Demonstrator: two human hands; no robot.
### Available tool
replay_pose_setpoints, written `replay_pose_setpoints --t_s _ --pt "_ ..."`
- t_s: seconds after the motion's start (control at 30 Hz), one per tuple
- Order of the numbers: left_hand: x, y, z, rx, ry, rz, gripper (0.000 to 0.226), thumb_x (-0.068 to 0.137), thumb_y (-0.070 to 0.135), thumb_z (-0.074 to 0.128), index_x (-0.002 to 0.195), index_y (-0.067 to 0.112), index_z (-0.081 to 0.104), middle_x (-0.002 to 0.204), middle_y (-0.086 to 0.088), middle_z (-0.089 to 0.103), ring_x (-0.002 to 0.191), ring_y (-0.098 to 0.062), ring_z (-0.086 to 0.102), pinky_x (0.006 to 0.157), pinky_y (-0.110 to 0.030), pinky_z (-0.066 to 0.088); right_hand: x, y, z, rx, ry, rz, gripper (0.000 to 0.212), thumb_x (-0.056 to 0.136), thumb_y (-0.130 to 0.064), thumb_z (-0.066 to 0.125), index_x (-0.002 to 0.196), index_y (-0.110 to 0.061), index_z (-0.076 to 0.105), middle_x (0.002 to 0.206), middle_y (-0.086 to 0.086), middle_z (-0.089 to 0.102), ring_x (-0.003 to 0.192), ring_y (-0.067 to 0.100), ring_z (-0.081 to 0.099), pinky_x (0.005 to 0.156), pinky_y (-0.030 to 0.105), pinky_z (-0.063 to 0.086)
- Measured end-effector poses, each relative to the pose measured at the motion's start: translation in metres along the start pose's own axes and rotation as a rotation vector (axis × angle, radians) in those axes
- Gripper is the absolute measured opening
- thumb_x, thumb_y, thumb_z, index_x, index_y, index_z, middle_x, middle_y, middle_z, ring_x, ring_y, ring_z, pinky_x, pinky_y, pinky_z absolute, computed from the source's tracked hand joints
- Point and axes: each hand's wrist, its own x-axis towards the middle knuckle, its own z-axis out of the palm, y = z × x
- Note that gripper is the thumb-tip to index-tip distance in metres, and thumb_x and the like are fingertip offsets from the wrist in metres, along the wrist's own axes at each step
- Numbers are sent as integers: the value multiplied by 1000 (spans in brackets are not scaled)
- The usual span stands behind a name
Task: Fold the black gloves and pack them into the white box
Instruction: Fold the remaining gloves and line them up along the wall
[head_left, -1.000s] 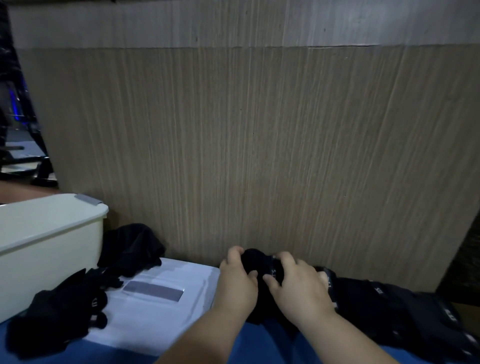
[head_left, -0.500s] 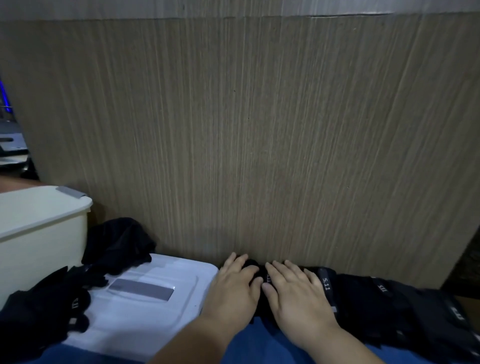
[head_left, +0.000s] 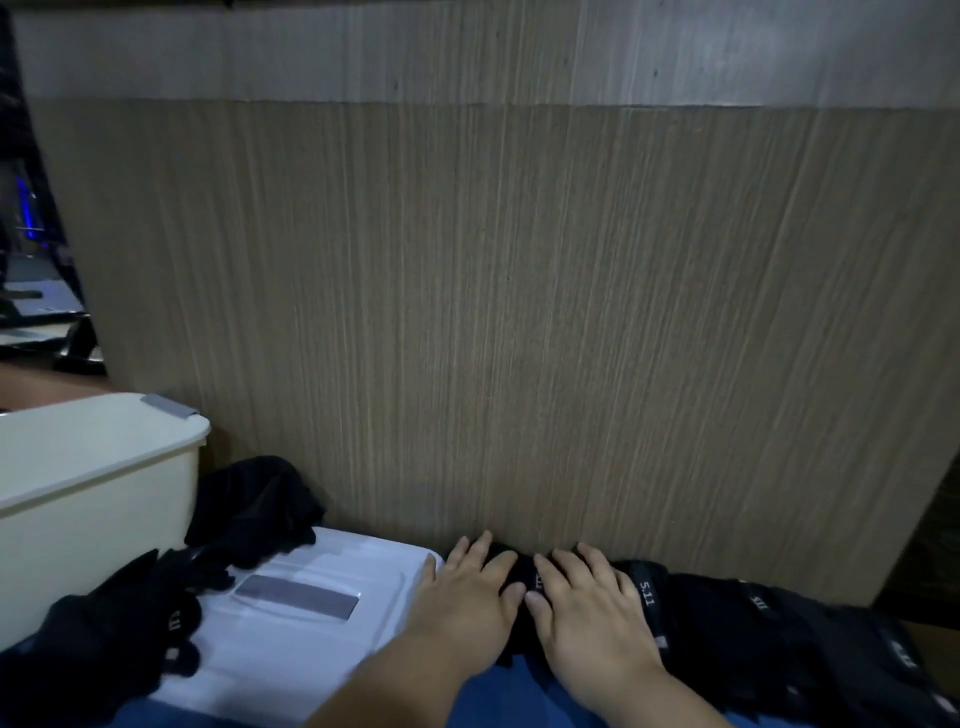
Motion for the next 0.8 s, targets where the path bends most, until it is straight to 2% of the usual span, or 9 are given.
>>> replay_pose_setpoints --t_s 0.07,0.13,0.17,0.23,0.33,0.47,0.57,0.67,0.8 --pt "-7 -2 -7 -23 18 -9 51 102 46 22 151 37 12 161 8 -6 148 -14 -6 119 -44 -2 0 -2 -9 4 -41 18 102 70 -61 -26 148 -31 32 151 -7 33 144 20 16 114 42 20" --pt "-18 -7 -13 -90 75 -28 52 101 47 26 151 38 12 161 9 -5 148 -13 -3 120 -41 1 -2 -4 -18 -74 15 54 72 96 -54 -1 124 -33 63 125 -7 61 126 21 48 94 42 46" --pt "-26 -11 -16 -130 109 -43 53 100 47 29 150 37 15 161 9 -3 147 -12 -1 120 -38 4 -6 -5 -21 -71 60 67 58 95 -52 19 109 -32 71 109 -8 67 115 19 56 84 40 52" --pt "-44 -23 -24 -183 181 -96 51 99 46 36 147 35 24 160 10 5 146 -12 7 118 -29 11 -11 -12 -23 -22 155 33 42 85 -49 36 98 -30 72 99 -8 67 110 18 53 80 42 53" --pt "-79 -44 -39 -193 291 -234 44 96 48 41 139 40 35 154 17 21 140 -10 18 111 -23 21 -17 -40 -26 91 333 -88 32 80 -44 42 91 -31 69 96 -10 62 105 16 49 76 40 52" --pt "-131 -80 -64 -289 447 -493 14 90 49 51 101 44 43 131 13 44 127 -15 33 105 -23 27 -18 -98 -18 295 278 -258 26 77 -40 44 87 -33 67 85 -16 60 87 12 55 65 26 50" --pt "-164 -115 -76 -362 591 -724 26 79 41 68 82 30 45 120 -4 51 120 -27 41 98 -31 34 -22 -149 -9 384 163 -362 39 88 -39 32 111 -31 62 107 -14 57 107 11 48 89 20 41" --pt "-186 -148 -76 -436 760 -841 32 72 27 79 92 16 56 115 -17 54 117 -38 44 99 -41 35 -23 -191 3 500 48 -397 34 99 -32 38 130 -28 51 126 -13 49 123 7 33 98 11 24" --pt "-191 -192 -63 -537 699 -825 53 73 21 79 115 3 52 118 -20 51 116 -38 43 98 -42 33 -22 -237 8 431 -7 -308 26 98 -33 37 114 -29 58 120 -9 55 122 15 36 94 24 31"
